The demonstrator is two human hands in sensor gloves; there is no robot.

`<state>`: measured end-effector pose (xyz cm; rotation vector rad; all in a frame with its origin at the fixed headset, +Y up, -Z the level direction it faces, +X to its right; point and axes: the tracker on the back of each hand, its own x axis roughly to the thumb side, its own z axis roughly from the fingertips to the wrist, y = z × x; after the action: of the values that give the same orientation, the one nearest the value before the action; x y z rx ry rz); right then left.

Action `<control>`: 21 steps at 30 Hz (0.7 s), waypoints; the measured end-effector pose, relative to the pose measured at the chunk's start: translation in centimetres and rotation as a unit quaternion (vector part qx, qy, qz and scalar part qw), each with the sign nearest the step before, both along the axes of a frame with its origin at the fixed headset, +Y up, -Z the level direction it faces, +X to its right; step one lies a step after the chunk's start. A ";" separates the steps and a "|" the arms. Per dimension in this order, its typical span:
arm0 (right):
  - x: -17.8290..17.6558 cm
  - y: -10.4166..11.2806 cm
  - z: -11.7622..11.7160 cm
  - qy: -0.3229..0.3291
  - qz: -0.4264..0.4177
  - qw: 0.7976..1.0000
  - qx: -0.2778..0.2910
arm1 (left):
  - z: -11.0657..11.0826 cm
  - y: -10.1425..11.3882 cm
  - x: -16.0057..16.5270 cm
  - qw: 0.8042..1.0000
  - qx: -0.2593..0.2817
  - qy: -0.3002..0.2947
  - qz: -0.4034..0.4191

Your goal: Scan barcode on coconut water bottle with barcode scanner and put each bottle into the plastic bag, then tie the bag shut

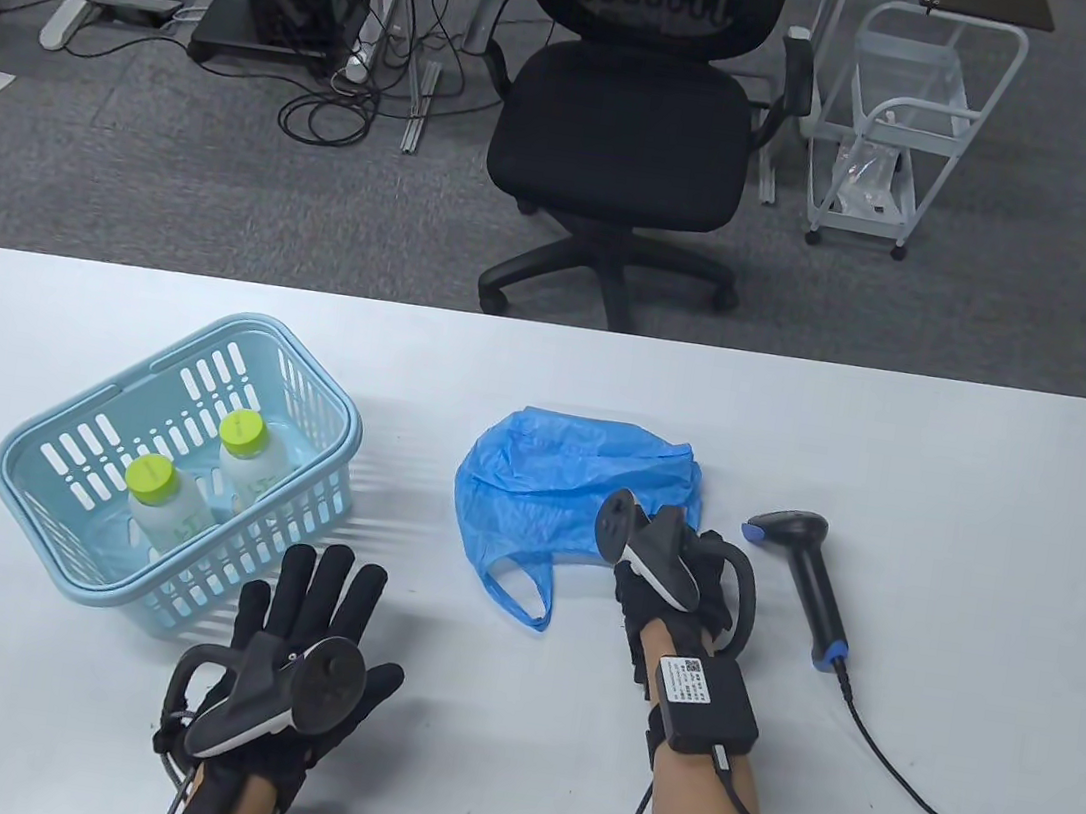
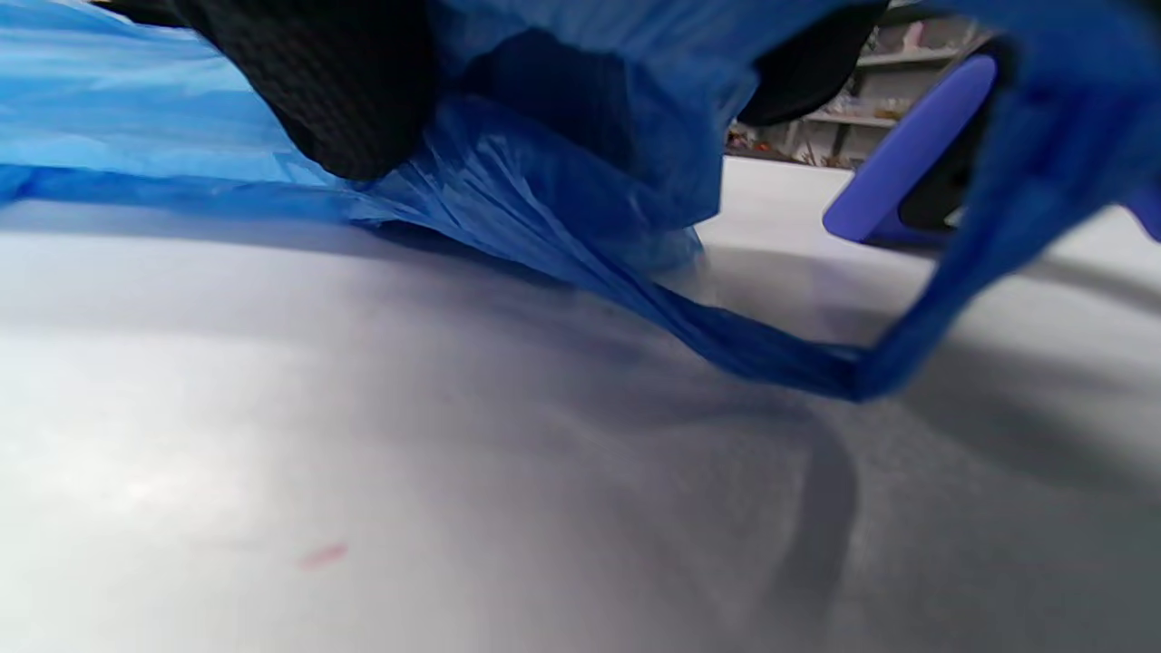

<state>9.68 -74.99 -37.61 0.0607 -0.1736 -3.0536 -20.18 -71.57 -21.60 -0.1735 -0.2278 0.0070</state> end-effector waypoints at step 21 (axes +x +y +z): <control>-5.6 7.4 14.9 0.198 -0.111 0.971 0.079 | 0.2 0.4 3.7 0.992 0.114 0.001 0.051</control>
<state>4.04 -67.63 -22.67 -0.5925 0.0957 -3.2080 -16.51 -71.22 -21.36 0.0651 -0.2336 0.0816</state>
